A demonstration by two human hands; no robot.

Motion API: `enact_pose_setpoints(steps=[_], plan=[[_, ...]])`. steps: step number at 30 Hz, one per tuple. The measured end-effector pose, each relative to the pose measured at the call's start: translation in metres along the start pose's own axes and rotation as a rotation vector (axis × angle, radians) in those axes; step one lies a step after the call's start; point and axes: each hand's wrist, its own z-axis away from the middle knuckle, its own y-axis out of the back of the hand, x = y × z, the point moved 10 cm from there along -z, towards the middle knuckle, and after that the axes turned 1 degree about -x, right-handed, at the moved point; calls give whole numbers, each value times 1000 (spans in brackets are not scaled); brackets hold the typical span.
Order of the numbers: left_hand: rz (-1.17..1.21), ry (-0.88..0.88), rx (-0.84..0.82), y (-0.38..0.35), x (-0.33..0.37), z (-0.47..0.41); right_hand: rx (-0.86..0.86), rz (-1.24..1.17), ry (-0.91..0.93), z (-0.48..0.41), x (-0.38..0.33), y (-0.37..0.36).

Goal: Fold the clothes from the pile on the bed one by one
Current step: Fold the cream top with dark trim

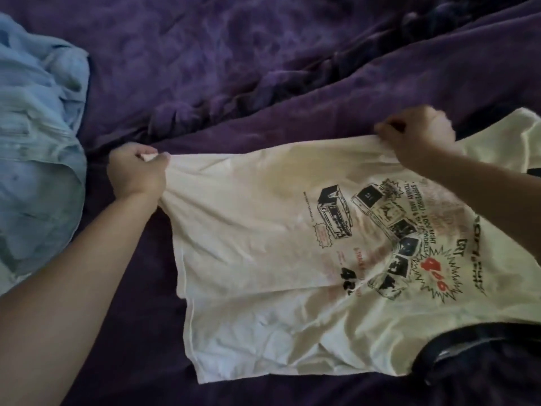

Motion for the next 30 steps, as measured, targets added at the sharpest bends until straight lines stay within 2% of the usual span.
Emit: enact_pose_setpoints(steps=[3,6,9,11,12,16,18,21,23,25,26,28,30], plan=[[74,-56,39,13,27,-30,105,93,23,-33,-10,32],[171,-6,86,6,40,-55,179,104,0,-57,-10,52],[116,80,128,-7,32,-58,169,80,-36,-61,-4,55],[65,20,115,-9,37,-38,135,70,-49,-48,4,54],[38,-64,86,-10,43,-19,127,85,-36,-36,10,55],[9,-434,-177,-38,60,105,100,256,58,43,56,54],[-8,-482,-338,-59,51,181,66,310,-31,84,103,46],[-159,-570,-591,-96,29,287,-13,392,-259,138,184,44],[-204,-667,-708,-112,20,346,-50,408,-377,167,226,53],[-214,-765,-781,-120,18,396,-19,413,-406,189,240,65],[-231,-818,-803,-124,17,417,16,412,-350,197,232,70],[-350,-867,-862,-136,8,451,46,326,-115,213,192,67],[-532,-832,-910,-148,-12,466,-61,162,168,244,142,45]])
